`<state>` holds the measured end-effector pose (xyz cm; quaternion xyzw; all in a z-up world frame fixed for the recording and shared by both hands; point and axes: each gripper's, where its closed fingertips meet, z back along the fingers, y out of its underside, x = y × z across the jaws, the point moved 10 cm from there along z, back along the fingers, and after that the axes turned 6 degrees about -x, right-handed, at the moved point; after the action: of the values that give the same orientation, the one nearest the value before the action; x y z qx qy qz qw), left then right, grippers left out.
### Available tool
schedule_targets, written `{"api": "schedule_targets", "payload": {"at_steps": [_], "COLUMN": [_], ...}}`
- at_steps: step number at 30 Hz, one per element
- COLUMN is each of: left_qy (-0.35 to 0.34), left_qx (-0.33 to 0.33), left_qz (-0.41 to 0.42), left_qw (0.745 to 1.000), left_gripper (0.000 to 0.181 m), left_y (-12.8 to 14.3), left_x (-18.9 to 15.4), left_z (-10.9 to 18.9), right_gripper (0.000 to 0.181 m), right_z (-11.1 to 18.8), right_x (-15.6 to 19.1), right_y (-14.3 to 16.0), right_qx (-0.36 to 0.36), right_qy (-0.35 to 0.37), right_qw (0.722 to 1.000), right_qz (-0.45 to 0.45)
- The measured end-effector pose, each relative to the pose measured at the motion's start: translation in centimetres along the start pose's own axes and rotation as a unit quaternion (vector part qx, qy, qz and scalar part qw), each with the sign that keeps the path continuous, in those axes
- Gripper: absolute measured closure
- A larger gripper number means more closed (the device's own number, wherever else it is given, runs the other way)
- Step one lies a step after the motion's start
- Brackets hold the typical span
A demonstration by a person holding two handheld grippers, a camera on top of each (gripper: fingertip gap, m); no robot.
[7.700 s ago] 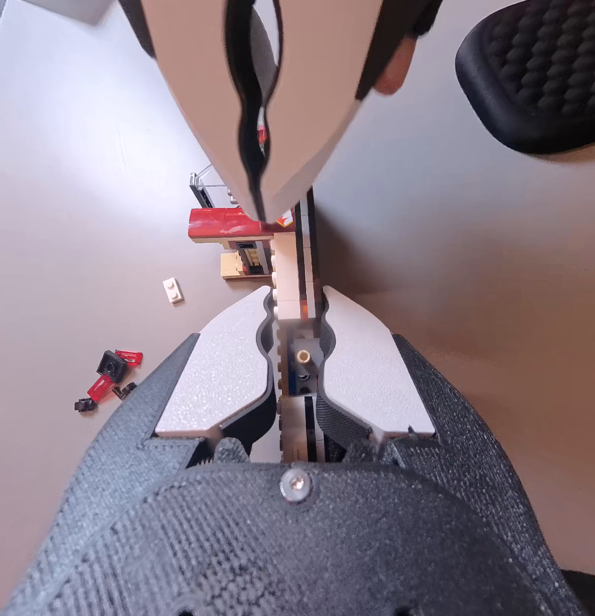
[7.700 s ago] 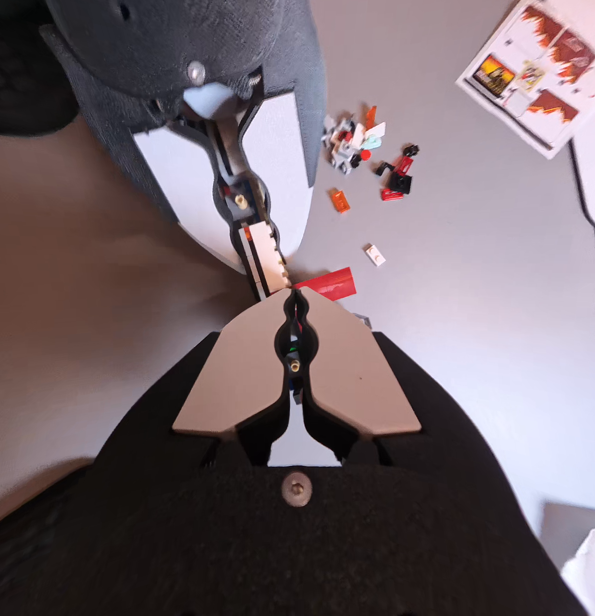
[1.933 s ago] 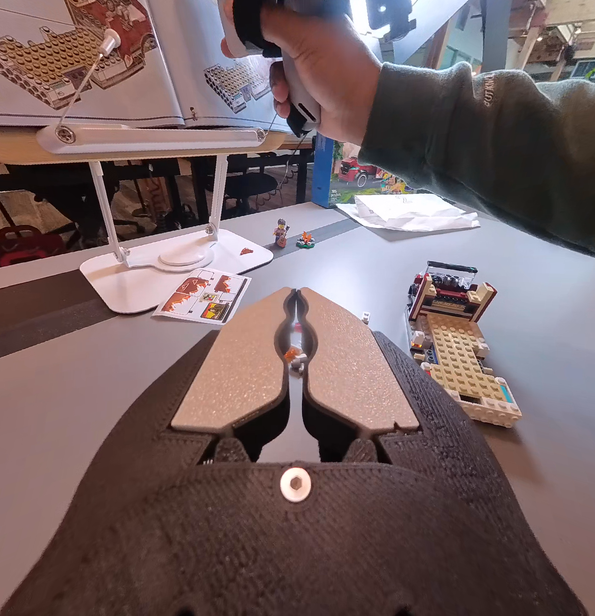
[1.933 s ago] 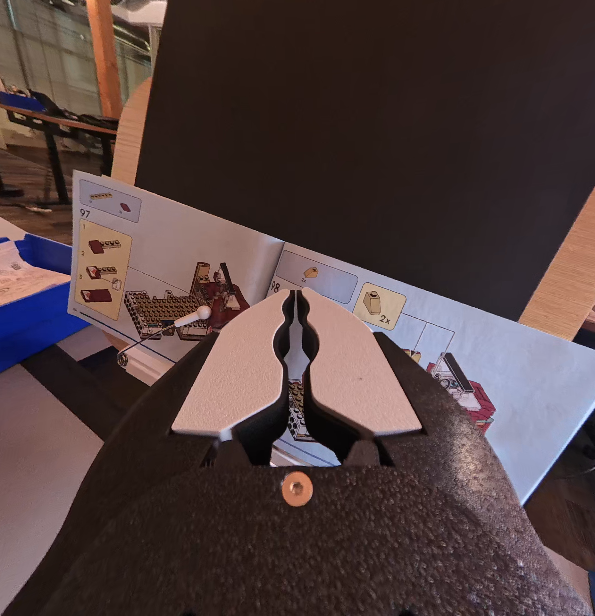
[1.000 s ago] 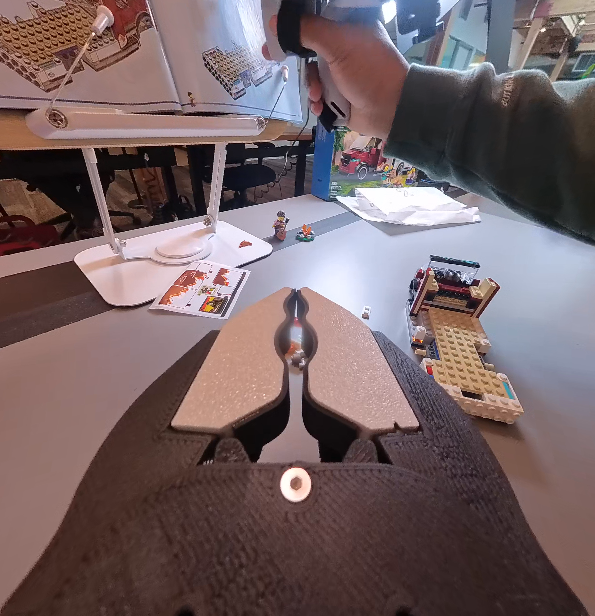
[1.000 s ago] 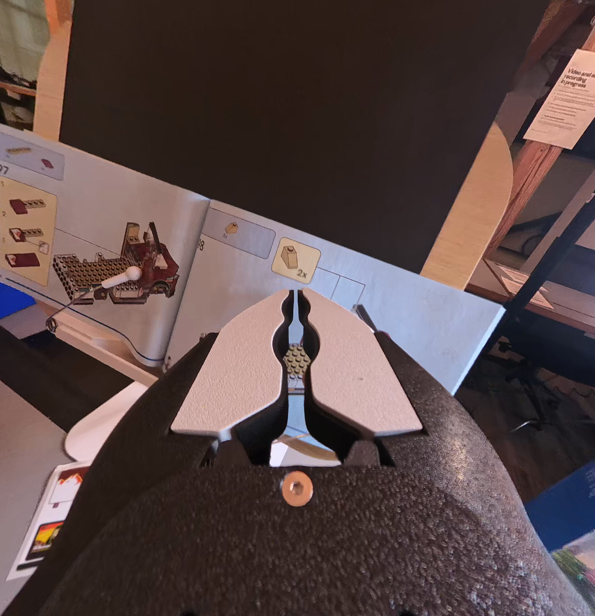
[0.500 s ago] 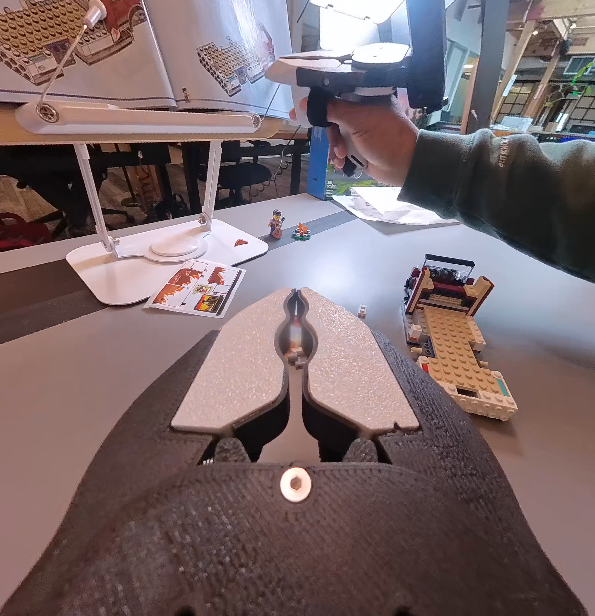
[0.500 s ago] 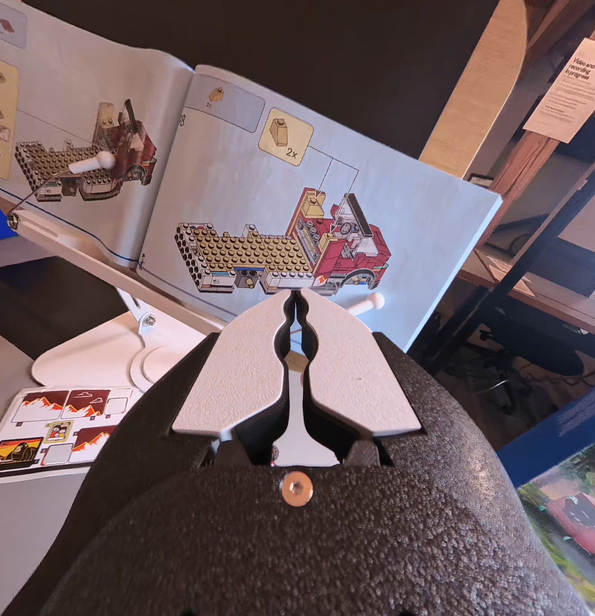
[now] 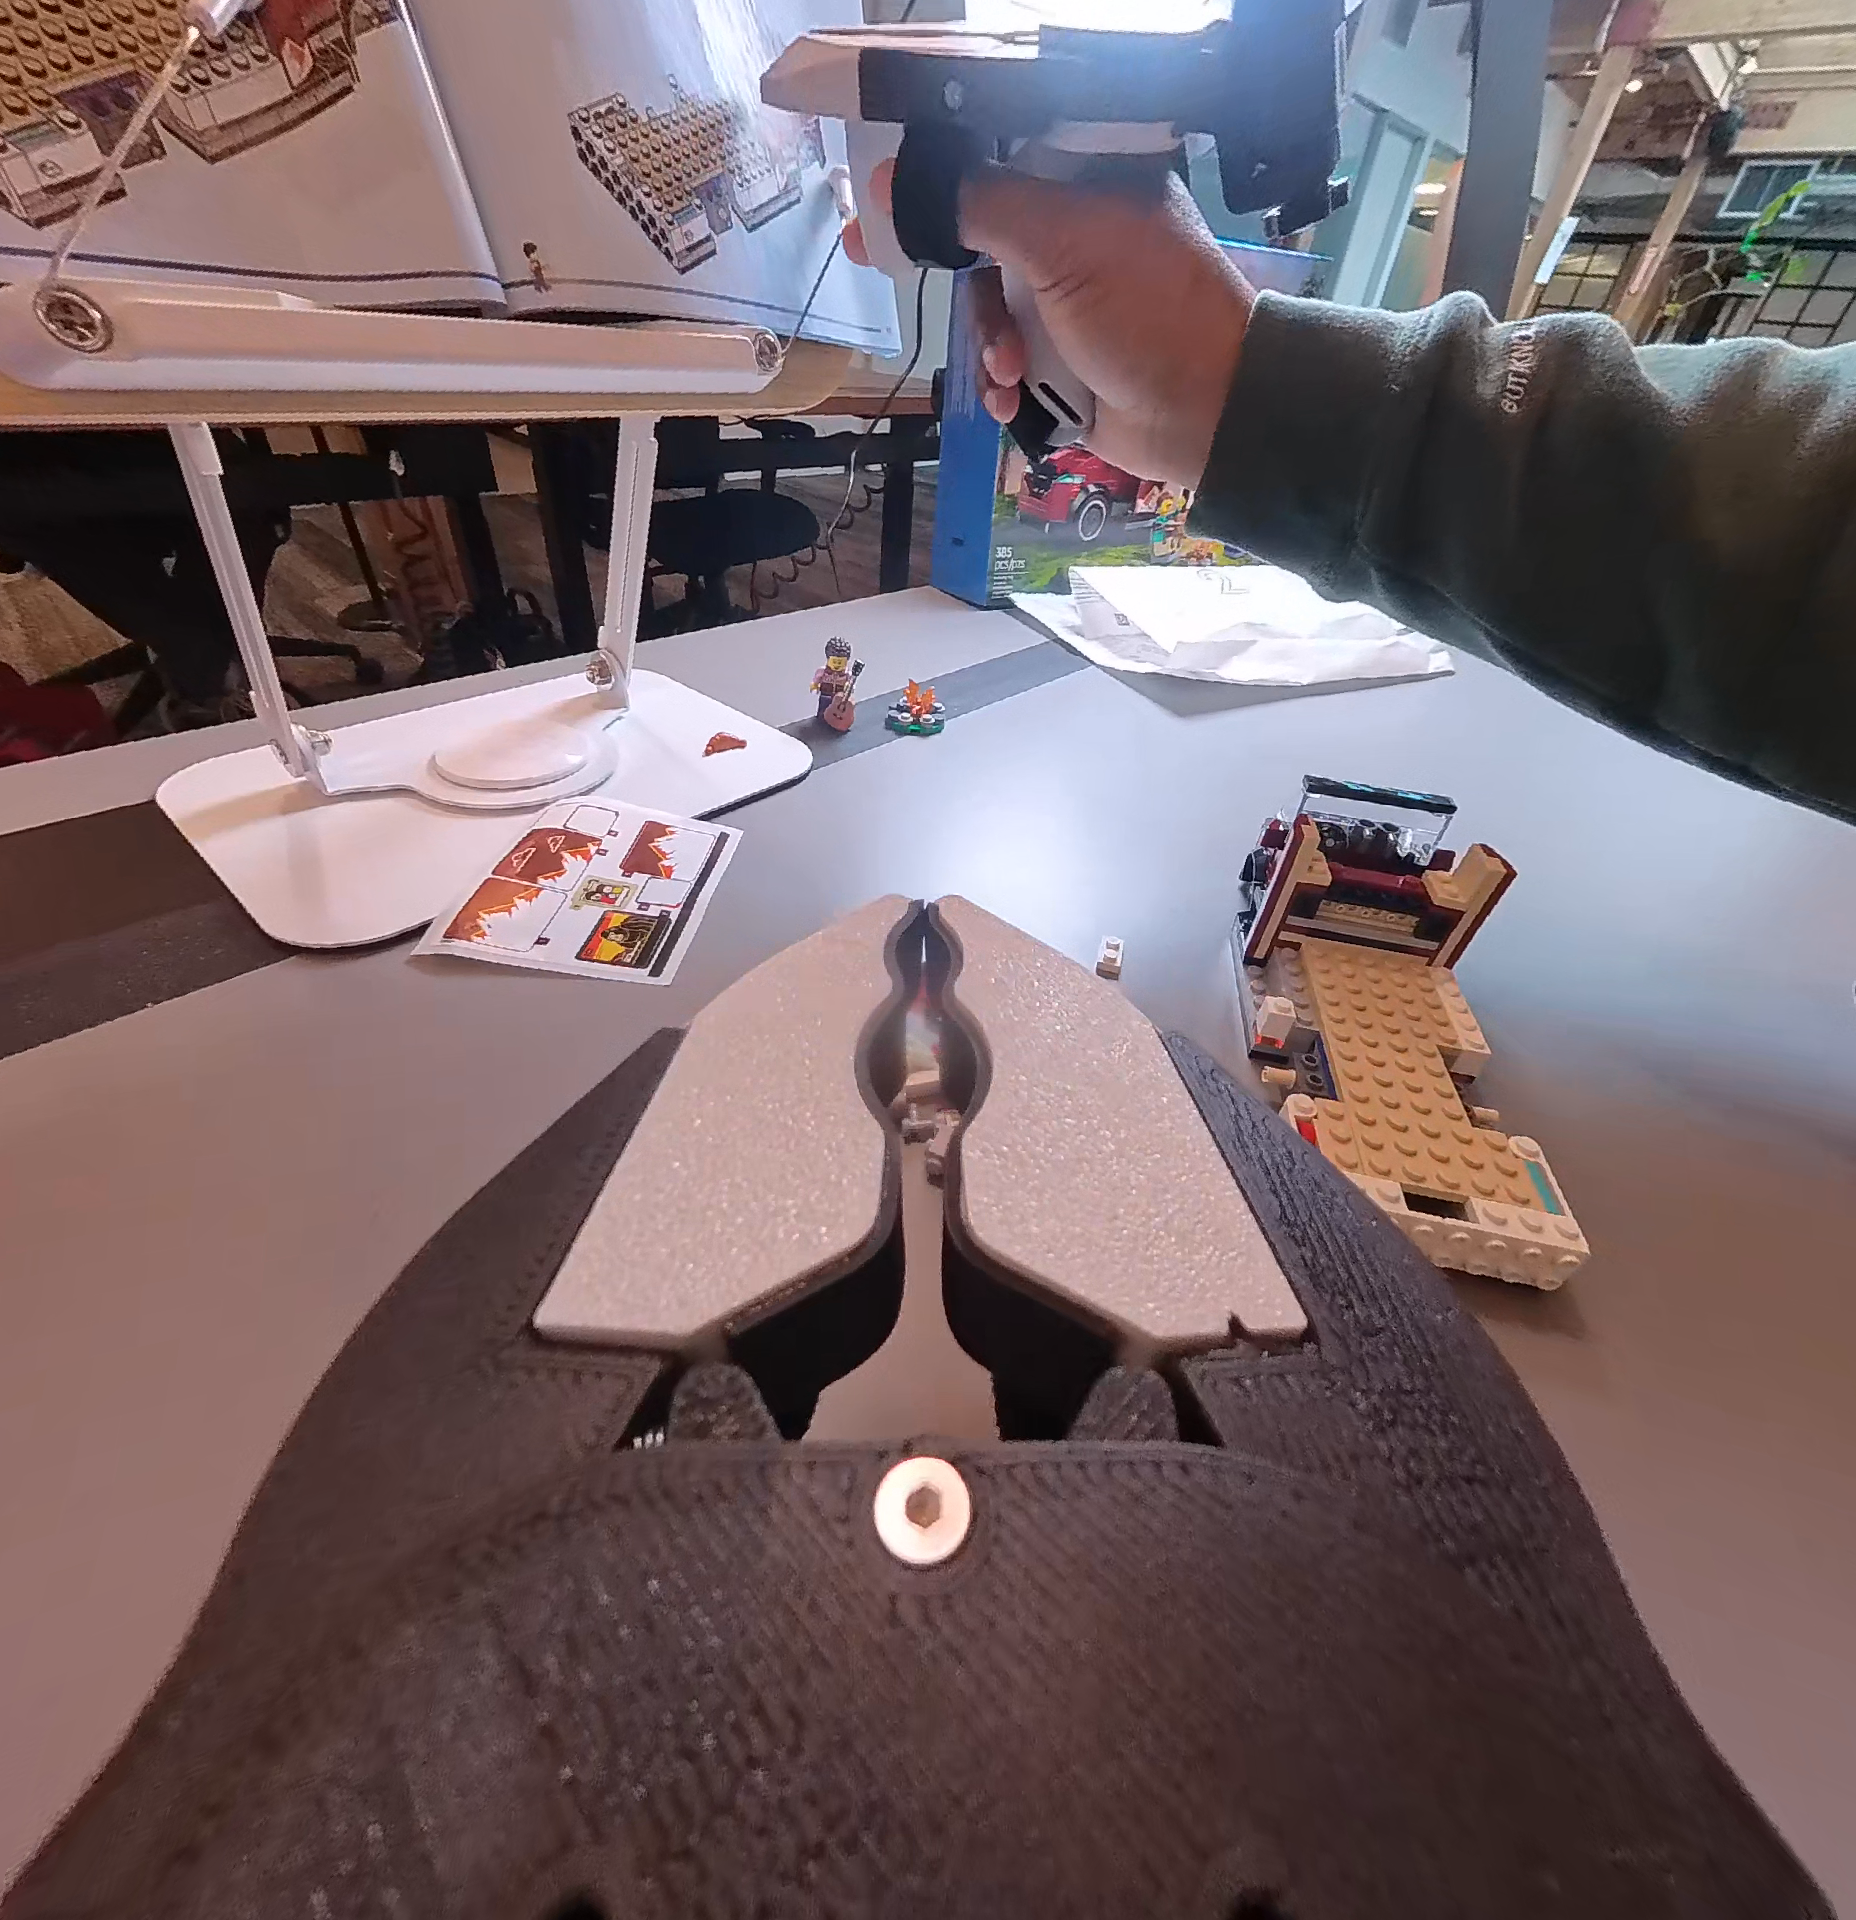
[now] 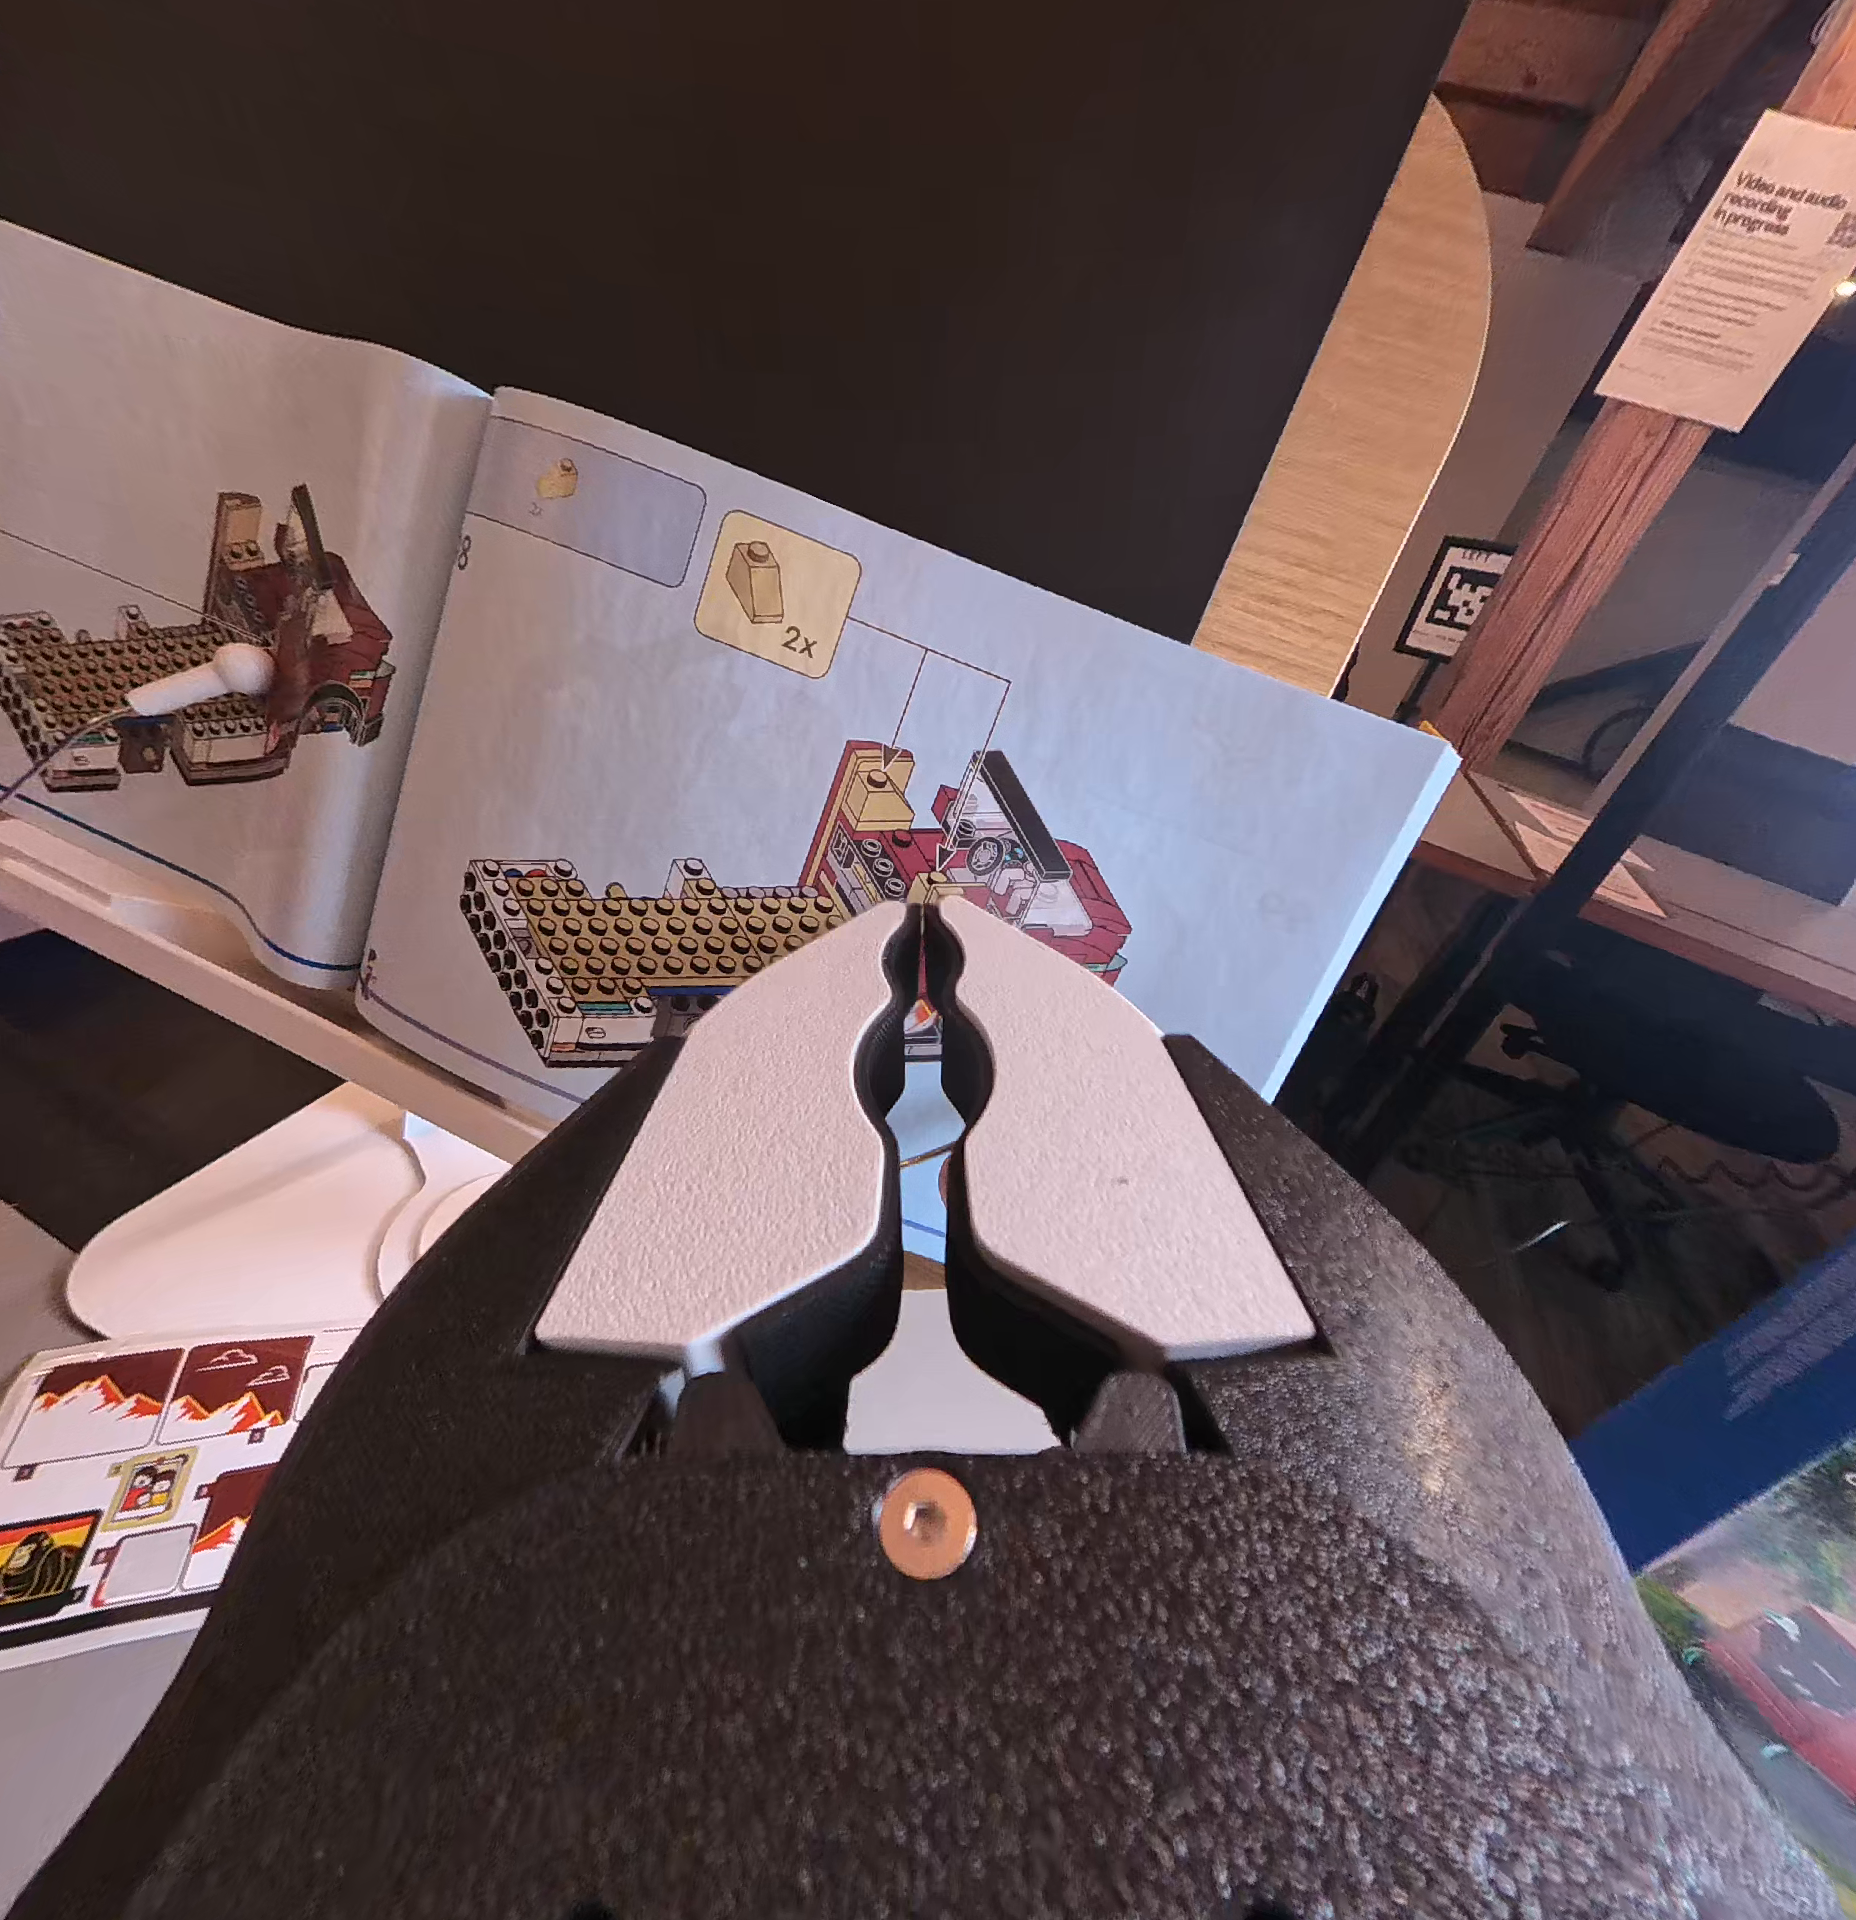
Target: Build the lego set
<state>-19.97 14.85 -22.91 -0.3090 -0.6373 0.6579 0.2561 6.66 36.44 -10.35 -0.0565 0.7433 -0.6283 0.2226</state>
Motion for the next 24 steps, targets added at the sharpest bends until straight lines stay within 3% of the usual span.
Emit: {"api": "schedule_targets", "payload": {"at_steps": [15, 19, 24], "left_qy": [-0.005, -0.012, -0.033], "left_qx": [-0.002, -0.006, -0.008], "left_qz": [-0.004, -0.013, -0.030], "left_qw": [1.000, 1.000, 0.999], "left_gripper": [0.181, 0.181, 0.181], "left_y": [-0.1, -0.2, -0.6], "left_x": [0.0, 0.0, 0.0], "left_z": [0.0, 0.1, 0.3], "right_gripper": [0.181, 0.181, 0.181], "right_z": [0.6, 3.1, 9.2], "right_x": [0.3, 0.3, 0.9], "right_y": [-1.5, -1.4, -1.2], "right_qx": [-0.004, -0.009, 0.008], "right_qy": [-0.013, -0.028, -0.059], "right_qw": [1.000, 0.999, 0.998], "right_qz": [0.017, 0.018, 0.000]}}
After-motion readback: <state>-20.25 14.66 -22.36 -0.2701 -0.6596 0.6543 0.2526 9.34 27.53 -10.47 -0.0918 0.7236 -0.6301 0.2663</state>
